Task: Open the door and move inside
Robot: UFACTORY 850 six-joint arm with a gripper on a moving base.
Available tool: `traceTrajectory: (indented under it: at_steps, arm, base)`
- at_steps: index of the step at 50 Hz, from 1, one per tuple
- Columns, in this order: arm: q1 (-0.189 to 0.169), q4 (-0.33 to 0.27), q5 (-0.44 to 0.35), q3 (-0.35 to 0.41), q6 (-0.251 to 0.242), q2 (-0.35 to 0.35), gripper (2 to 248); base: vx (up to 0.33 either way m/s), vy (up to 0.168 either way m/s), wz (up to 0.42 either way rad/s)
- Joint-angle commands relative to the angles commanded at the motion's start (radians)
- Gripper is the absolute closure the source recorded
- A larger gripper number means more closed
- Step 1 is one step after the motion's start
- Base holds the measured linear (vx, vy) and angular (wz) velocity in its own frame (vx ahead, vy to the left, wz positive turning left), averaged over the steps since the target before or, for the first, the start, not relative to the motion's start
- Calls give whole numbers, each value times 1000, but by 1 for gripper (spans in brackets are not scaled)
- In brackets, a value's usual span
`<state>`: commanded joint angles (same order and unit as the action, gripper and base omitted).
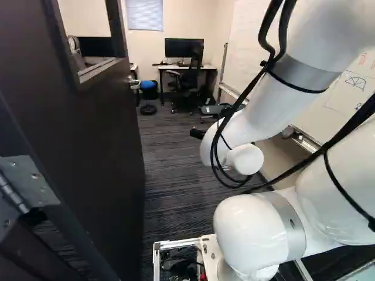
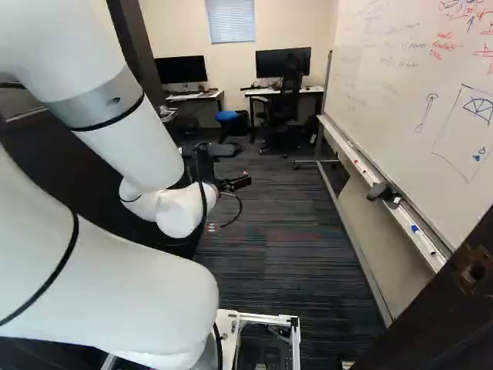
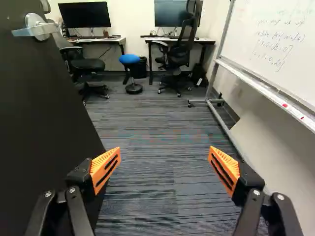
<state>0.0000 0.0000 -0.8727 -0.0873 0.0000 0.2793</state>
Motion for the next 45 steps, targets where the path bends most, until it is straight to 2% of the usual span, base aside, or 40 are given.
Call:
traceTrajectory:
  at_steps: [45]
  arm:
    - [0, 0, 0, 0, 0, 0, 3]
  base:
    - [196, 2, -2]
